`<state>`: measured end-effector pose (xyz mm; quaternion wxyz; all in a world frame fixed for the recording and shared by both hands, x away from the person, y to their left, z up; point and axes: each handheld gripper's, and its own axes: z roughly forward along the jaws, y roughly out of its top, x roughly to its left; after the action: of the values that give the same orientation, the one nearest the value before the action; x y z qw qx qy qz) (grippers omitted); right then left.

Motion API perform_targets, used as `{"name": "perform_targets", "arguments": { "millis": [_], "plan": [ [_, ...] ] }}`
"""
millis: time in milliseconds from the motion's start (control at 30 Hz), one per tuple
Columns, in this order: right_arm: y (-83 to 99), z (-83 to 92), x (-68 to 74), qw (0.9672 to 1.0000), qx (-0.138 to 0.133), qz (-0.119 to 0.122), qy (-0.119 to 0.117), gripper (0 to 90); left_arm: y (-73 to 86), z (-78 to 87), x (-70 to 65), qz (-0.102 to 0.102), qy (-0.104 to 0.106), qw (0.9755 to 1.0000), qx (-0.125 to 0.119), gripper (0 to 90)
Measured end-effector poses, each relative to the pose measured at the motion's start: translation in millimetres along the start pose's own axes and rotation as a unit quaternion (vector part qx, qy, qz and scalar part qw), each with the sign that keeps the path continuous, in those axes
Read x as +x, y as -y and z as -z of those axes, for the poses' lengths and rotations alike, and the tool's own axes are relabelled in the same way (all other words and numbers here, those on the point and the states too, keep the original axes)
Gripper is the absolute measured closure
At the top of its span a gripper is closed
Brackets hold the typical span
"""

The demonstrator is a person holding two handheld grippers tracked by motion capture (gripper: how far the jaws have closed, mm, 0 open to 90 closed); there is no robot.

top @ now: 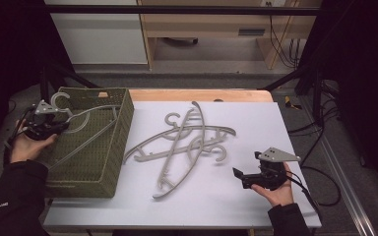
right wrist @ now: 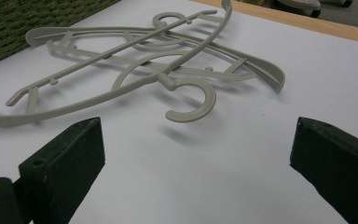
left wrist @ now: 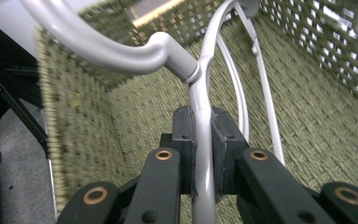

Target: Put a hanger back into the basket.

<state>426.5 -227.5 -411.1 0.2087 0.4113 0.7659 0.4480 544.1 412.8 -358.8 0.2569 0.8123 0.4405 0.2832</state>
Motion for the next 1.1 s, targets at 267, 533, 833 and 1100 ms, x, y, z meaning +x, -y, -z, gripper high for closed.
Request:
{"name": "perform_targets", "arguments": {
  "millis": [267,533,833,1100],
  "plan": [
    [-1.2,3.3,-0.3,1.0000,-0.006,0.000,-0.002,3.7,8.4,-8.3,0.9,0.032,0.001,0.9989,0.034,79.9],
    [-2.1,5.1,-0.4,0.9999,-0.010,-0.001,-0.003,3.7,12.9,5.5,-0.8,0.060,0.010,0.9979,0.023,68.2],
    [-3.7,6.7,0.7,0.9999,-0.011,0.000,0.000,3.5,11.8,34.9,-12.6,0.074,0.009,0.9966,-0.035,45.8],
    [-5.5,9.1,1.6,0.9998,-0.019,0.003,-0.001,3.6,1.6,60.2,-44.9,0.072,0.032,0.9904,-0.114,30.8]
  ]
}}
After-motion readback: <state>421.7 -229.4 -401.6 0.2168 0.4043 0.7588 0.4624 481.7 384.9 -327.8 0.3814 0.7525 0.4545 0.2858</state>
